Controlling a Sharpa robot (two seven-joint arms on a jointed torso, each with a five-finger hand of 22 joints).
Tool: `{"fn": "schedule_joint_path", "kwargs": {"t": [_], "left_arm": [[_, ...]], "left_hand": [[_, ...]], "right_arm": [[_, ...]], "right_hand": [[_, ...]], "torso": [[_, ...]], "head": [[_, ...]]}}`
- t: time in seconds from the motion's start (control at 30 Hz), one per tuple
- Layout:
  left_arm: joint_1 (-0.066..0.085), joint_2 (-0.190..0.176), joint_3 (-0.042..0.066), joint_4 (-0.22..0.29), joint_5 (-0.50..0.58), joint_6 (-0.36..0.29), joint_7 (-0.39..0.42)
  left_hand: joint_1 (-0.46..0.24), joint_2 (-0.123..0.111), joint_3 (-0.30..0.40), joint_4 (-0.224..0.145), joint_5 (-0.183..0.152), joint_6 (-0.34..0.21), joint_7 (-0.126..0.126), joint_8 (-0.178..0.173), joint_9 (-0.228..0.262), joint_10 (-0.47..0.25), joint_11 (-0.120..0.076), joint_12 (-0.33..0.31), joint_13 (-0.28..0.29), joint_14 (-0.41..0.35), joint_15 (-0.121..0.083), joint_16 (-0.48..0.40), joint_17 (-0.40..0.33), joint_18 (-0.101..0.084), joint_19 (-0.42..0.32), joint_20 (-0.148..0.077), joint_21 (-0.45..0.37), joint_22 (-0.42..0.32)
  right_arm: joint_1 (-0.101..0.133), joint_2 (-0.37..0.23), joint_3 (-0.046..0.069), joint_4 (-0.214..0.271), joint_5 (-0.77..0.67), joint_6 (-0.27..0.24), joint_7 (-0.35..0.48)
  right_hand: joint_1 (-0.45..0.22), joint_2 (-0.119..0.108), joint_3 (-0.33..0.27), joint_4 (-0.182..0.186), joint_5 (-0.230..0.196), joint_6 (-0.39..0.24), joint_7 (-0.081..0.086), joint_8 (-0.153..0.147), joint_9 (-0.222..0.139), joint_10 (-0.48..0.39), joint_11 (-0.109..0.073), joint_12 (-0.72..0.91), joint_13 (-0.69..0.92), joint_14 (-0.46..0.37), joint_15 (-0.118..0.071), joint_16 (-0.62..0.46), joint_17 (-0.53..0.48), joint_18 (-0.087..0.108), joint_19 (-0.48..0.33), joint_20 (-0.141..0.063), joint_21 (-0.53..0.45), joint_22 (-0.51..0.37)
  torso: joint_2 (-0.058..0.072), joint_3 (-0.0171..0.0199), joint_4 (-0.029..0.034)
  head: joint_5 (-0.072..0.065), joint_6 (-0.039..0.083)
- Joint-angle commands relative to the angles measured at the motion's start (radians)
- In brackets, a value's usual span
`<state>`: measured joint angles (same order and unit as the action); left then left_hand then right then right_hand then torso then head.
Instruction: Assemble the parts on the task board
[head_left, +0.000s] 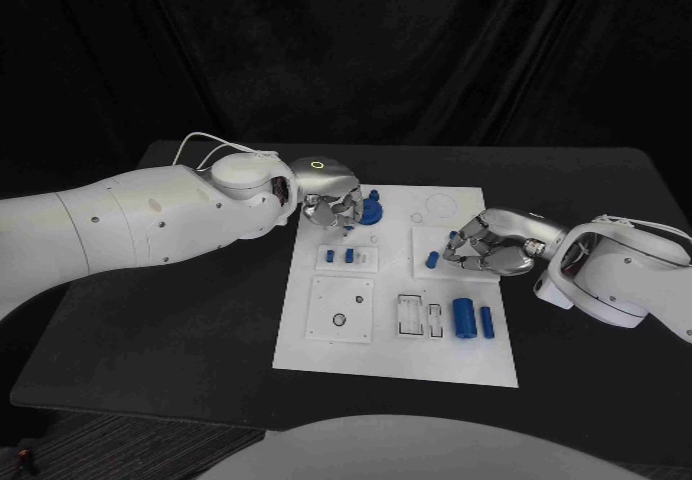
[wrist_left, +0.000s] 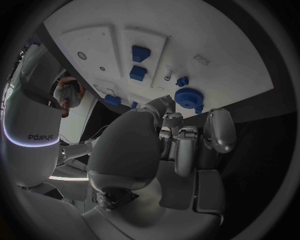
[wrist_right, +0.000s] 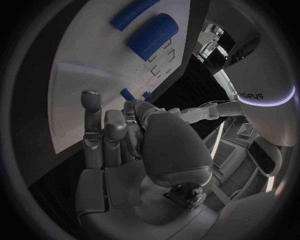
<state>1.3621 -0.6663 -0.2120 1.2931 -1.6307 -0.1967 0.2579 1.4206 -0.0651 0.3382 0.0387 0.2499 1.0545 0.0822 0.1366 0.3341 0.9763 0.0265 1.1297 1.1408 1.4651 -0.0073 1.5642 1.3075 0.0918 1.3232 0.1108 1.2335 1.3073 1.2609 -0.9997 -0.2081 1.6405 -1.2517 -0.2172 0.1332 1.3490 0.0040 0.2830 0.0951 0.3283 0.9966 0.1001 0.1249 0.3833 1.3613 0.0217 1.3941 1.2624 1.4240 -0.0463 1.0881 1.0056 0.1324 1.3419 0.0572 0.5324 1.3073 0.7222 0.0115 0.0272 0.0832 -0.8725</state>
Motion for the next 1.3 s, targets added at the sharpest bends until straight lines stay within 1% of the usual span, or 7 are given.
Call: {"fn": "schedule_joint_path", "kwargs": {"t": [0.03,0.4,0.43,0.53,0.67,0.8,1.3], "left_arm": [[-0.002,-0.013,0.001,0.012,-0.001,-0.048,0.031],[-0.003,-0.042,0.000,0.028,-0.001,-0.032,0.023],[-0.003,-0.042,0.000,0.027,-0.001,-0.031,0.020],[-0.003,-0.040,0.000,0.024,-0.001,-0.025,0.012],[-0.003,-0.035,0.000,0.021,-0.001,-0.011,0.001],[-0.005,-0.030,0.000,0.017,-0.001,0.008,-0.010],[-0.027,-0.006,0.000,-0.017,-0.001,0.035,-0.030]], "left_hand": [[-0.006,0.006,-0.007,-0.002,0.004,-0.004,-0.002,0.002,0.002,-0.010,0.000,-0.007,-0.004,0.106,-0.007,0.007,0.263,-0.014,0.003,0.001,0.003,0.160],[-0.012,-0.007,-0.007,-0.001,-0.042,-0.065,-0.006,-0.024,-0.001,-0.130,-0.003,-0.119,-0.100,0.084,-0.009,-0.002,0.241,-0.008,-0.022,0.003,-0.026,0.151],[-0.004,-0.010,0.006,-0.001,-0.058,-0.090,-0.017,-0.041,-0.005,-0.229,-0.011,-0.245,-0.202,0.030,-0.017,-0.027,0.185,-0.002,-0.045,0.005,-0.055,0.143],[0.012,-0.033,0.044,0.002,-0.068,-0.111,-0.006,-0.064,-0.025,-0.181,-0.006,-0.437,-0.363,-0.100,-0.014,-0.117,0.025,0.011,-0.093,0.005,-0.126,0.124],[0.014,-0.057,0.065,0.016,-0.091,-0.130,0.007,-0.069,-0.059,-0.188,0.008,-0.697,-0.585,-0.124,0.000,-0.152,-0.033,0.016,-0.102,0.003,-0.167,0.118],[0.018,-0.069,0.062,0.021,-0.099,-0.118,0.000,-0.067,-0.080,-0.188,0.011,-0.827,-0.717,-0.140,-0.001,-0.172,-0.071,0.018,-0.101,0.001,-0.190,0.115],[0.033,-0.058,0.051,0.015,-0.082,-0.094,0.002,-0.064,-0.098,-0.151,0.014,-0.891,-0.811,-0.150,-0.002,-0.192,-0.109,0.018,-0.091,-0.003,-0.201,0.117]], "right_arm": [[-0.003,-0.002,0.000,0.002,0.000,0.007,-0.010],[-0.005,-0.002,0.000,0.001,0.000,0.008,-0.010],[-0.006,-0.002,0.000,0.001,0.000,0.008,-0.010],[-0.007,-0.002,0.000,0.001,0.000,0.008,-0.010],[-0.007,-0.004,0.000,0.002,0.000,0.008,-0.011],[-0.007,-0.004,0.000,0.002,0.000,0.008,-0.012],[-0.008,-0.003,0.000,0.002,0.000,0.008,-0.011]], "right_hand": [[0.008,-0.003,0.001,-0.006,0.004,-0.004,0.001,0.003,0.001,-0.006,-0.001,-0.005,-0.001,-0.001,-0.001,-0.006,-0.001,0.020,0.004,0.004,-0.004,0.057],[0.008,-0.003,0.001,-0.007,0.002,-0.004,0.001,0.003,0.002,-0.007,-0.001,-0.006,-0.002,-0.001,0.000,-0.006,-0.001,0.020,0.004,0.004,-0.004,0.057],[0.008,-0.003,0.001,-0.007,0.002,-0.004,0.001,0.003,0.002,-0.007,-0.001,-0.006,-0.002,-0.001,0.000,-0.006,-0.001,0.020,0.004,0.004,-0.004,0.057],[0.008,-0.003,0.001,-0.007,0.002,-0.004,0.001,0.003,0.002,-0.007,-0.001,-0.006,-0.002,-0.001,0.000,-0.006,-0.001,0.020,0.004,0.004,-0.004,0.057],[0.008,-0.003,0.001,-0.007,0.002,-0.004,0.001,0.003,0.002,-0.007,-0.001,-0.006,-0.002,-0.001,0.000,-0.006,-0.001,0.020,0.004,0.004,-0.004,0.057],[0.009,-0.004,0.001,-0.007,0.001,-0.003,0.001,0.004,0.002,-0.007,-0.001,-0.006,-0.002,-0.002,0.000,-0.007,-0.002,0.020,0.004,0.004,-0.004,0.058],[0.009,-0.004,0.001,-0.008,0.000,-0.001,0.001,0.005,0.003,-0.007,-0.001,-0.006,-0.002,-0.002,0.000,-0.007,-0.001,0.020,0.004,0.004,-0.004,0.058]], "torso": [[0.000,0.0009,-0.0004],[0.000,-0.0006,-0.0006],[0.000,-0.0006,-0.0001],[0.000,-0.0003,0.0010],[-0.001,0.0001,0.0015],[-0.001,-0.0008,-0.0008],[0.000,0.0013,-0.0024]], "head": [[-0.001,0.000],[0.004,0.000],[0.004,0.000],[0.002,0.000],[0.001,0.000],[0.002,0.000],[0.001,0.000]]}}
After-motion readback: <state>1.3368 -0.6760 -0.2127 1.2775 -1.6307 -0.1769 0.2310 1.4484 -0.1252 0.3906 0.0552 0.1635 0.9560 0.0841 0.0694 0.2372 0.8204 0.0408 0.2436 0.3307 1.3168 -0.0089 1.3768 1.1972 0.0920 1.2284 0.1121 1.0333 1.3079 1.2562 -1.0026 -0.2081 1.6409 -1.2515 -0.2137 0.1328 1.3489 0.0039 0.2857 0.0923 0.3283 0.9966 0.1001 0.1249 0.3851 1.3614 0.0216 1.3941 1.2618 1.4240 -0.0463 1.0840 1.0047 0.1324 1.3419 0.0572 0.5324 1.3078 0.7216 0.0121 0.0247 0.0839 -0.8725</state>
